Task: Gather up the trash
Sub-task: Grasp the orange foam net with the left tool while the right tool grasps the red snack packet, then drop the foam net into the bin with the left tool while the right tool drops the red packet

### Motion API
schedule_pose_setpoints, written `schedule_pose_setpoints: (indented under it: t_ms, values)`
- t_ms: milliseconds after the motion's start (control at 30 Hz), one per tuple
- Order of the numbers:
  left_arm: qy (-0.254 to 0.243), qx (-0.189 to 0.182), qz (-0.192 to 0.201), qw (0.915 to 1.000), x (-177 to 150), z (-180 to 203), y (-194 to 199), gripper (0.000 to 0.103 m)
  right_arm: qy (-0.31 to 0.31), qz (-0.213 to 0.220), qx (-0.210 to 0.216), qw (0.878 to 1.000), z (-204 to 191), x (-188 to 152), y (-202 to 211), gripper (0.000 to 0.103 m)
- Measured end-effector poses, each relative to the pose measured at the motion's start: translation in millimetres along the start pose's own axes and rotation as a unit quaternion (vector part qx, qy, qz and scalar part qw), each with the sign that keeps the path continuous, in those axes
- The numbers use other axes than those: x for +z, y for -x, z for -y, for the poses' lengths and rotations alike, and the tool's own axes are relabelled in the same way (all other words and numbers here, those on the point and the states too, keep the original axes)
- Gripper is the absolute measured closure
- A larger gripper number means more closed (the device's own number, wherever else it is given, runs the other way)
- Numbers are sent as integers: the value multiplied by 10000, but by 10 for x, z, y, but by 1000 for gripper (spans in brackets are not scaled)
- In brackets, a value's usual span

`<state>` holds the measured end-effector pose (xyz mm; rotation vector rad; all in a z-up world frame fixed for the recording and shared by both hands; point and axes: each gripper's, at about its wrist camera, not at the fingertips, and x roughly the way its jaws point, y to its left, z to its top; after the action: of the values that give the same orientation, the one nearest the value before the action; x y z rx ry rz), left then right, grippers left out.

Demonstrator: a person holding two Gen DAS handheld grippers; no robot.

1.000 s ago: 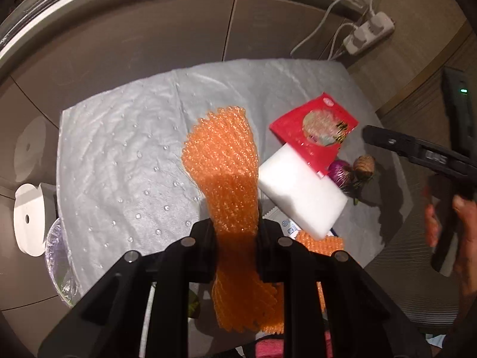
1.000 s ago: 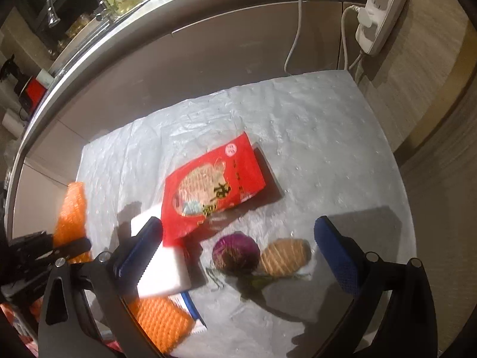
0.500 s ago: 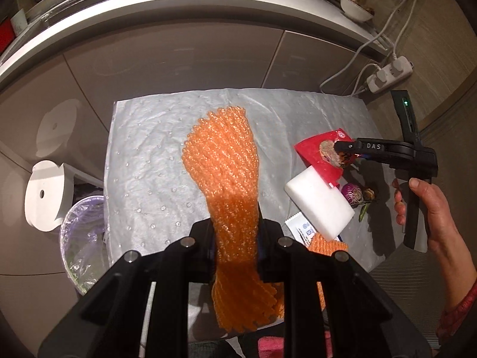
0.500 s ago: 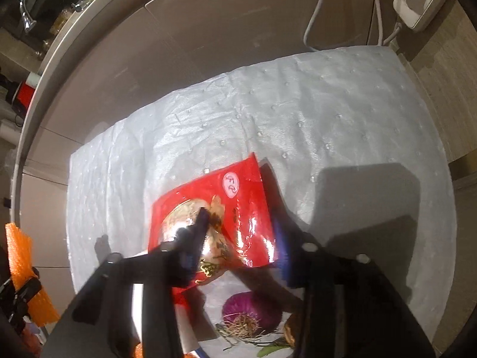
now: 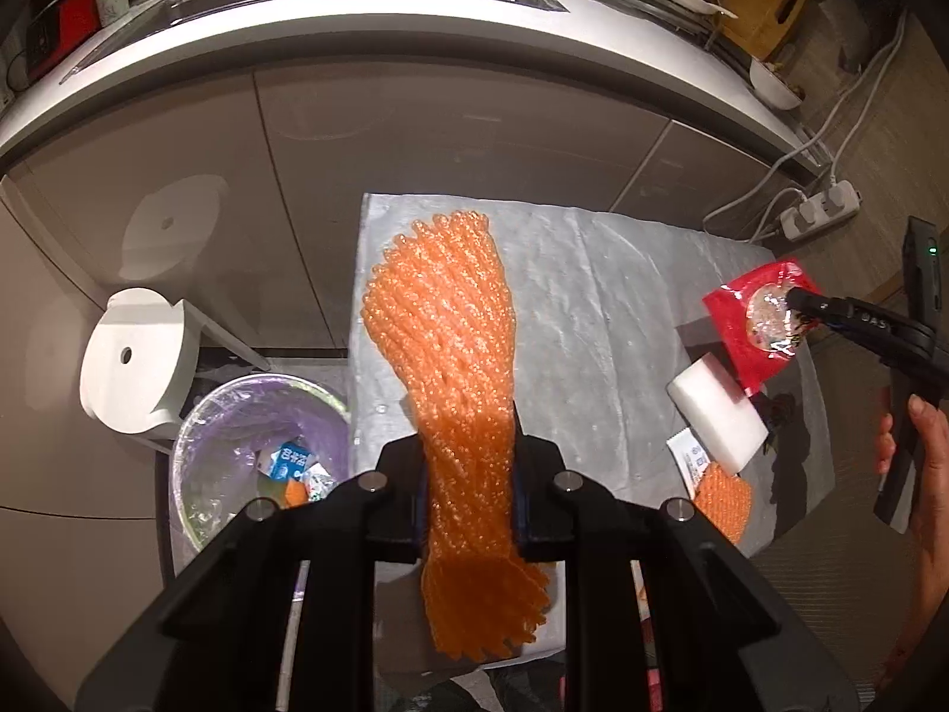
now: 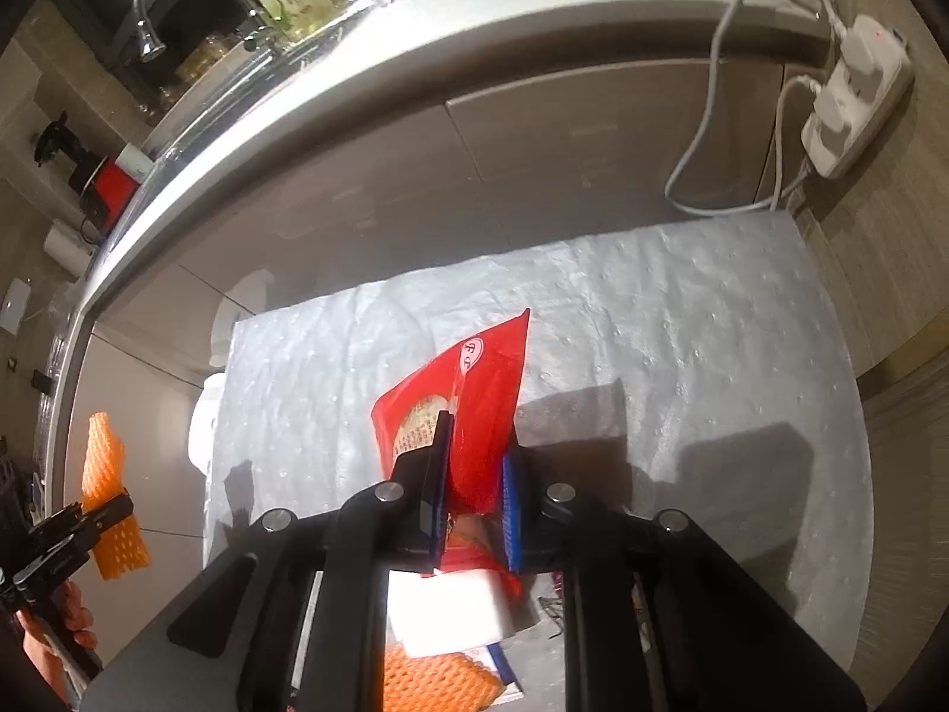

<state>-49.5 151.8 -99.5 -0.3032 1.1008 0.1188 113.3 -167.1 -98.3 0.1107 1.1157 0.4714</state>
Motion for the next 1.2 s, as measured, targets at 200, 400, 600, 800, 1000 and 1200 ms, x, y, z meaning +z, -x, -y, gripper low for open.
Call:
schedule_pose_setpoints:
  t_ms: [200, 400, 600, 800, 1000, 1200]
  values:
    - [-54, 210, -73, 9997, -137, -664, 76, 83, 314, 383, 90, 9987, -681, -112, 357, 88]
    - [-358, 111, -429, 9984, -416, -1119, -112, 83, 402, 560, 114, 9976, -1224, -271, 535, 88]
    - [-588, -114, -1105, 9921, -702, -1400, -678, 83, 509, 626, -76, 9967, -1687, -426, 737, 88]
    - [-677, -152, -1549, 9855, -872, -1638, -1250, 83, 495, 774, -291, 9953, -1992, -552, 965, 88]
    - [-573, -128, -1870, 9806, -851, -1732, -1583, 51, 596, 735, -378, 9948, -2209, -592, 995, 88]
    - [-899, -68, -1521, 9842, -724, -1627, -1435, 25, 767, 566, -303, 9950, -2399, -614, 816, 88]
